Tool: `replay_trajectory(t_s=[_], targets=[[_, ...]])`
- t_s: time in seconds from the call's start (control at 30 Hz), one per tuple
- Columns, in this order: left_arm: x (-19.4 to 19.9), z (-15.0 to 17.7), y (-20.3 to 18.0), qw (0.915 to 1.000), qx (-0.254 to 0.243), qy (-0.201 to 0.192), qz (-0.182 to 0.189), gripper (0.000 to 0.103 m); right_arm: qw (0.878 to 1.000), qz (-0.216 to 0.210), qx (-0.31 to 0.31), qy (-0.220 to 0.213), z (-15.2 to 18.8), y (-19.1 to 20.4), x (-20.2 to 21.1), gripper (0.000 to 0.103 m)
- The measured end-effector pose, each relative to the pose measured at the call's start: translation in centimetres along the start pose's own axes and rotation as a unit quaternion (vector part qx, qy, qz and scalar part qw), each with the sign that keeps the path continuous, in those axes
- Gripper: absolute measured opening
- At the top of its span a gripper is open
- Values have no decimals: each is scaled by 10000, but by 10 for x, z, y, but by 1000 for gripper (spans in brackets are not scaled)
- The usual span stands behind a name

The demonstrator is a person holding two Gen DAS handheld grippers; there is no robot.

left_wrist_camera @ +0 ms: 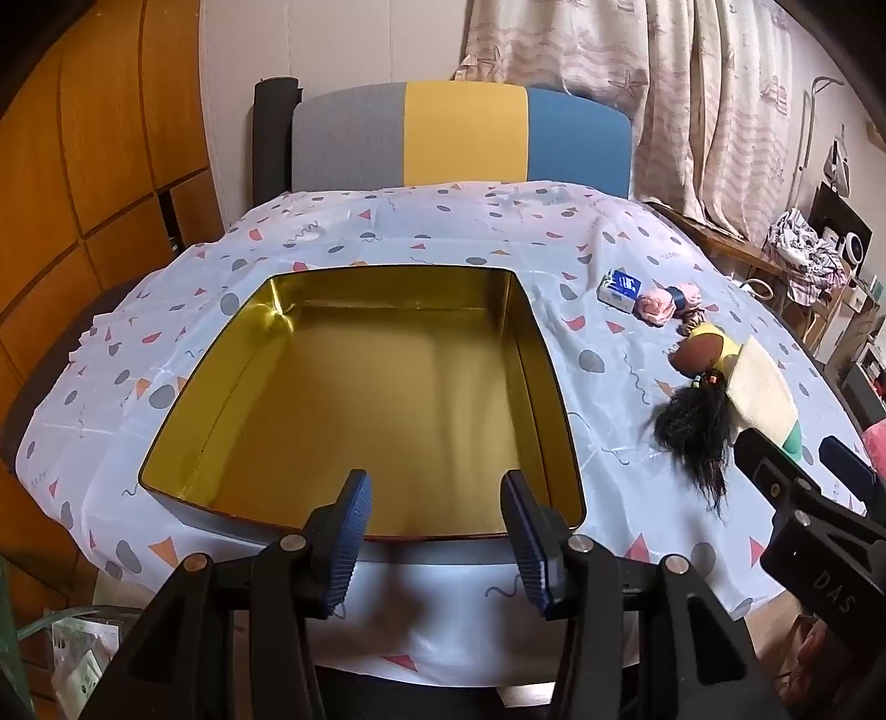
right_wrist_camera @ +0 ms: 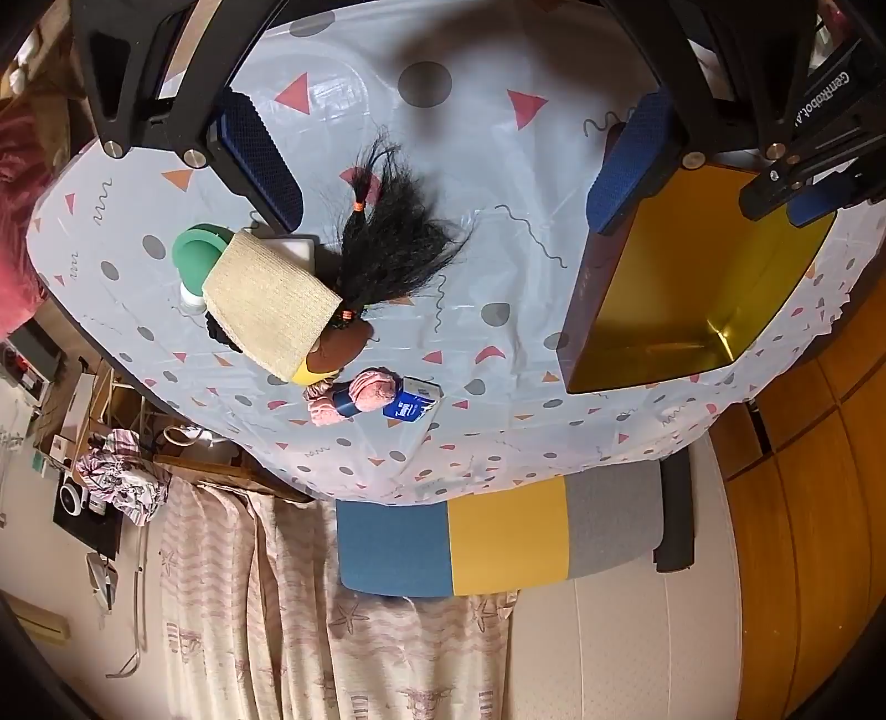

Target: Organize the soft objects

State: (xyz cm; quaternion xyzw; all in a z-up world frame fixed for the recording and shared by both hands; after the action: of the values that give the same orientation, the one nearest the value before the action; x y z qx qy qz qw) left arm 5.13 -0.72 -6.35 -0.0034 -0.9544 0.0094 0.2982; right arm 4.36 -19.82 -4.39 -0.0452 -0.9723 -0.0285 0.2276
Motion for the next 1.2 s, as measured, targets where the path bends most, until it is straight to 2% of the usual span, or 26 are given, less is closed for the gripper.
replay_trajectory(t_s=[1.2], targets=[[-1, 4, -3, 9999, -105, 70, 32, 49, 10000, 73, 21, 30, 3, -3, -4, 103]])
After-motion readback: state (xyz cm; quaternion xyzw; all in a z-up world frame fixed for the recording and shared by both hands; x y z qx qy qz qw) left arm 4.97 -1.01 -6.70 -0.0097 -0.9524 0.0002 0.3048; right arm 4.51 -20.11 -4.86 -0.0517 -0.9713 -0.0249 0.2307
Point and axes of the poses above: each gripper's, at about its wrist camera, not at the fingertips, and x roughly against the way its jaws point, y to its left, z to its underside, the point moved 7 cm from there along -x, roughly the way its jaws point, and after that the axes turned 12 degrees about -y, right-handed, at the moved point
